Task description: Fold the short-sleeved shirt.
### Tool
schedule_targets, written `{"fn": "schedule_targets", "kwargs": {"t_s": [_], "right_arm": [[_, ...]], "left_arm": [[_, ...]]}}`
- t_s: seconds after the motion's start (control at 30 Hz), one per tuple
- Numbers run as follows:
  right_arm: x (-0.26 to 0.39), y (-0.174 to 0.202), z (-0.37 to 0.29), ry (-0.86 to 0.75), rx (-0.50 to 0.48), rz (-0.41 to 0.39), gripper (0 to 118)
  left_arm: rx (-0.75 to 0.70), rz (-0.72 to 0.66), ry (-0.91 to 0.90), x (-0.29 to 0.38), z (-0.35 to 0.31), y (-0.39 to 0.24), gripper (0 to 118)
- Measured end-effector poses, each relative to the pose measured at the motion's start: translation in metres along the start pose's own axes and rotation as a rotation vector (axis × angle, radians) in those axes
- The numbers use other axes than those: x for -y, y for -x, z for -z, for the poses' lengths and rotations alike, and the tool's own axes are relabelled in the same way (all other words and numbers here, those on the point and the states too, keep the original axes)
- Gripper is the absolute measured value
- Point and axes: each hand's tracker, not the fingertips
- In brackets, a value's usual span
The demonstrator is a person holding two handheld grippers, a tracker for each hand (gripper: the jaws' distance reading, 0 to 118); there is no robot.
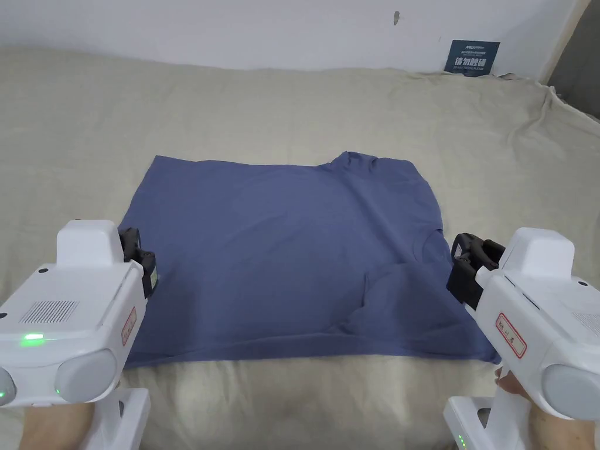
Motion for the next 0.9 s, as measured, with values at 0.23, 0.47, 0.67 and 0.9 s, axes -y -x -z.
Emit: {"fn": "schedule_targets", "kwargs": {"t_s": [0.23,0.47,0.67,0.9], "right_arm": [[-0.002,-0.001,-0.001,-0.005,0.002,0.010,0],[-0.004,0.001,-0.001,-0.003,-0.004,0.010,0],[-0.004,0.004,0.000,0.003,-0.006,-0.001,0],[-0.001,0.003,0.002,0.018,-0.005,0.011,0]], "left_arm": [[0.006,-0.011,0.006,-0.001,0.001,0.001,0],[0.042,-0.045,0.055,-0.010,0.005,0.014,6],[0.016,-0.084,0.146,-0.018,0.013,0.037,114],[-0.053,-0.059,0.368,-0.010,0.034,0.068,115]]}}
